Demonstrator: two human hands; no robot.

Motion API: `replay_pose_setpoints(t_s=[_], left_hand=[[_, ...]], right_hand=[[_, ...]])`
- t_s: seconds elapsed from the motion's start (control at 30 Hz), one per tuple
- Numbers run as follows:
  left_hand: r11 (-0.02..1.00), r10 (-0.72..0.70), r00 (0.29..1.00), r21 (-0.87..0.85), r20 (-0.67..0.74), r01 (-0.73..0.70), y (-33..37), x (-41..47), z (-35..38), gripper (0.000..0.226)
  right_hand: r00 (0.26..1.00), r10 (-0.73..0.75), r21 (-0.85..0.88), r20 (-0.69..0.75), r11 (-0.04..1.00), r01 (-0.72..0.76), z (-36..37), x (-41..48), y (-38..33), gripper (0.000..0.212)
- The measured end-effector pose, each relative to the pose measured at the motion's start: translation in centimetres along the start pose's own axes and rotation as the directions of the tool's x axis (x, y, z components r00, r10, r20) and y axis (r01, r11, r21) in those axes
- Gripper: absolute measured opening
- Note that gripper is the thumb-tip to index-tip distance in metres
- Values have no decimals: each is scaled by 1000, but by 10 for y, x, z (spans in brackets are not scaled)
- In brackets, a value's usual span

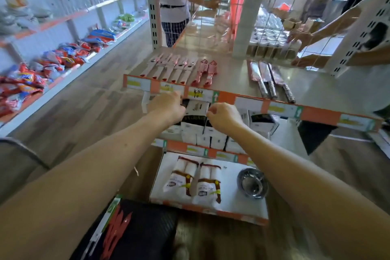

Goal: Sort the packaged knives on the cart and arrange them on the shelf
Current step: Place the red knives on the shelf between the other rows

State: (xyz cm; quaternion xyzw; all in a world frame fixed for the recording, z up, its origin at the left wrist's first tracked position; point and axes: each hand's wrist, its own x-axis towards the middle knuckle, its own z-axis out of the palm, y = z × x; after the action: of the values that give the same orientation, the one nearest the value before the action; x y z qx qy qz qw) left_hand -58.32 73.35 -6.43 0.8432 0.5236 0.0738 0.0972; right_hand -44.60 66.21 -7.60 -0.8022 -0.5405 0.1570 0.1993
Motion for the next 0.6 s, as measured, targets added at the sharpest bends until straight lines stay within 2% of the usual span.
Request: replay_pose_setpoints(t_s=[0.13, 0.37, 0.6], left_hand=[[999, -31, 1000, -37, 6, 31, -28, -48, 3, 35], [990, -120, 993, -67, 7, 121, -90, -105, -6, 37], [980, -194, 976, 65, 101, 188, -174, -124, 9, 37]], right_hand=[[994, 12, -14, 110, 1000, -11, 24, -31, -15, 33], [986, -76, 3, 146, 997, 77, 47, -55, -67, 35], [950, -121, -33, 288, 990, 136, 115, -62, -124, 28]])
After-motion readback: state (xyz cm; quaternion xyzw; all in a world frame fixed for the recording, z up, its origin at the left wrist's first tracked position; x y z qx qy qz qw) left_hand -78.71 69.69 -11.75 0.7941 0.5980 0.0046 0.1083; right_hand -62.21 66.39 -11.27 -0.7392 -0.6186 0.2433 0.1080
